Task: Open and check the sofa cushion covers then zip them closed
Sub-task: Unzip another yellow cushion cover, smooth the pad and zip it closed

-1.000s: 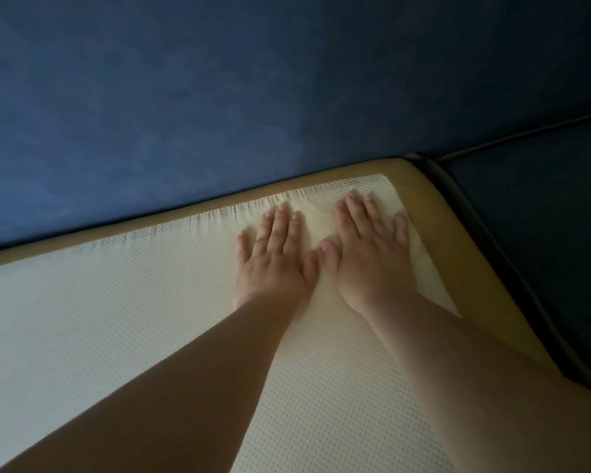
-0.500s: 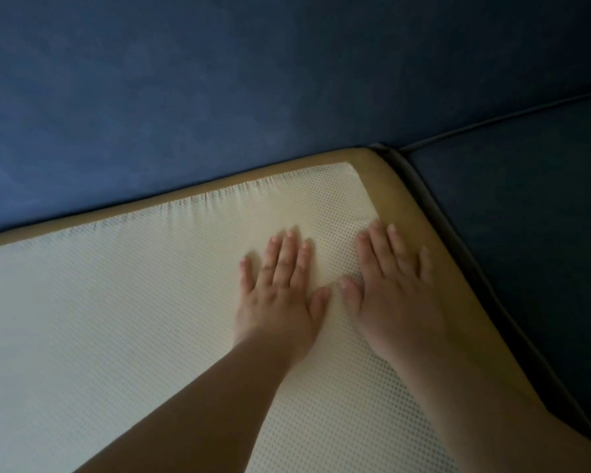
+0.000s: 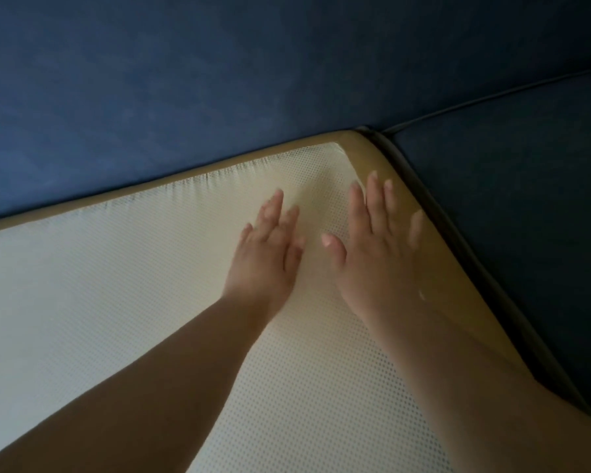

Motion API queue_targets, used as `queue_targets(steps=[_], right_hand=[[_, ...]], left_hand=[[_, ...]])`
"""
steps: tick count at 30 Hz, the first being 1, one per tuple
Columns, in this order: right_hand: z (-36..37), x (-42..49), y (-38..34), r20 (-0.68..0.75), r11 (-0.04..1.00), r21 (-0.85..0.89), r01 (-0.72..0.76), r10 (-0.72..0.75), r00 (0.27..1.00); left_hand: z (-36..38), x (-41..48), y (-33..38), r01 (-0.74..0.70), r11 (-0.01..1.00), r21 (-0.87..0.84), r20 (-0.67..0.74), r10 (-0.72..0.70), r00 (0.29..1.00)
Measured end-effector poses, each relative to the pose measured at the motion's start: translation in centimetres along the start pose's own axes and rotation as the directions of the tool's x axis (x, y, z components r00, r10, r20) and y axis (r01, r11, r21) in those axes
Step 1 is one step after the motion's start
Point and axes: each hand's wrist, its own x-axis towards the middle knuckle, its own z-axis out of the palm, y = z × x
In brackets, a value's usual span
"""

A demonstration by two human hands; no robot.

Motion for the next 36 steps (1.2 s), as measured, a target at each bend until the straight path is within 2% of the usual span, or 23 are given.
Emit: queue_targets(steps=[2, 3, 6, 7, 9, 10, 13, 14, 16, 18, 20, 22, 23, 24, 26, 28, 30, 32, 33, 34, 36], right_hand=[[0.1, -2.5, -1.3, -0.163, 0.995, 0.056, 0.077, -0.067, 0.984], [0.8, -4.0, -1.7, -0.139, 0.991, 0.060, 0.116, -0.107, 0.985], [3.7, -6.9, -1.9, 0.171, 0.980, -0.080, 0.180, -0.165, 0.971], [3.9, -7.1, -2.1, 0.243, 0.981, -0.104, 0.162, -0.133, 0.961], [3.7, -6.4, -3.1, 0.256, 0.989, -0.098, 0.110, -0.082, 0.963], [3.0, -6.2, -4.1, 0.225, 0.991, -0.062, 0.120, -0.104, 0.969], [1.9, -6.9, -7.3, 0.004, 0.980, 0.066, 0.190, -0.190, 0.982], [2.6, -7.5, -8.2, 0.008, 0.975, 0.080, 0.208, -0.210, 0.978], [4.7, -8.5, -9.0, 0.120, 0.972, 0.030, 0.234, -0.236, 0.964], [5.7, -8.8, -9.6, 0.199, 0.979, -0.013, 0.204, -0.198, 0.960], [5.2, -8.3, -11.2, 0.155, 0.981, 0.010, 0.192, -0.191, 0.969], [3.7, -8.3, -13.9, 0.002, 0.963, 0.071, 0.261, -0.262, 0.965], [3.7, -8.4, -15.1, -0.032, 0.951, 0.086, 0.295, -0.294, 0.955], [4.3, -8.6, -16.0, -0.026, 0.942, 0.091, 0.324, -0.323, 0.946], [6.8, -9.4, -17.3, 0.085, 0.933, 0.049, 0.357, -0.360, 0.929], [8.5, -10.0, -17.8, 0.172, 0.943, 0.011, 0.332, -0.329, 0.929], [8.3, -9.8, -19.3, 0.099, 0.953, 0.033, 0.300, -0.302, 0.948], [7.1, -10.0, -22.4, -0.002, 0.935, 0.069, 0.349, -0.350, 0.937], [7.1, -10.3, -23.9, -0.026, 0.920, 0.088, 0.382, -0.381, 0.924], [7.6, -10.5, -25.3, -0.019, 0.907, 0.092, 0.411, -0.411, 0.912], [9.6, -11.3, -27.6, 0.072, 0.899, 0.076, 0.431, -0.436, 0.897]], left_hand=[[-1.4, -3.1, -1.0, -0.038, 0.993, 0.111, -0.188, 0.059, 0.980], [-1.6, -5.0, -2.0, -0.010, 0.979, 0.203, -0.194, 0.050, 0.980], [0.5, -8.9, -4.7, 0.112, 0.934, 0.339, 0.039, -0.133, 0.990], [1.3, -9.2, -5.4, 0.137, 0.934, 0.331, 0.083, -0.174, 0.981], [1.5, -8.7, -6.0, 0.151, 0.954, 0.260, 0.070, -0.174, 0.982], [0.9, -8.8, -5.9, 0.149, 0.961, 0.231, 0.038, -0.162, 0.986], [-0.9, -10.4, -7.0, 0.163, 0.958, 0.234, -0.142, -0.132, 0.981], [-1.2, -11.2, -7.9, 0.197, 0.948, 0.249, -0.142, -0.166, 0.976], [-0.9, -12.1, -9.2, 0.238, 0.936, 0.259, -0.026, -0.239, 0.971], [-1.2, -12.1, -9.9, 0.245, 0.949, 0.200, 0.037, -0.257, 0.966], [-2.7, -11.7, -10.2, 0.233, 0.967, 0.106, -0.059, -0.228, 0.972], [-4.4, -12.7, -10.8, 0.217, 0.961, 0.174, -0.221, -0.177, 0.959], [-4.7, -13.3, -11.9, 0.238, 0.947, 0.215, -0.253, -0.181, 0.950], [-4.8, -14.0, -13.1, 0.278, 0.929, 0.244, -0.226, -0.224, 0.948], [-4.1, -15.3, -15.3, 0.326, 0.909, 0.261, -0.059, -0.322, 0.945], [-4.1, -15.6, -16.5, 0.335, 0.924, 0.184, -0.004, -0.341, 0.940], [-5.7, -15.3, -16.8, 0.328, 0.942, 0.070, -0.126, -0.318, 0.940], [-7.6, -16.4, -17.7, 0.326, 0.938, 0.114, -0.312, -0.278, 0.909], [-8.0, -17.3, -18.9, 0.347, 0.926, 0.148, -0.345, -0.281, 0.896], [-8.2, -18.2, -20.3, 0.377, 0.908, 0.181, -0.317, -0.309, 0.897], [-8.0, -20.0, -23.0, 0.407, 0.886, 0.221, -0.129, -0.387, 0.913]])
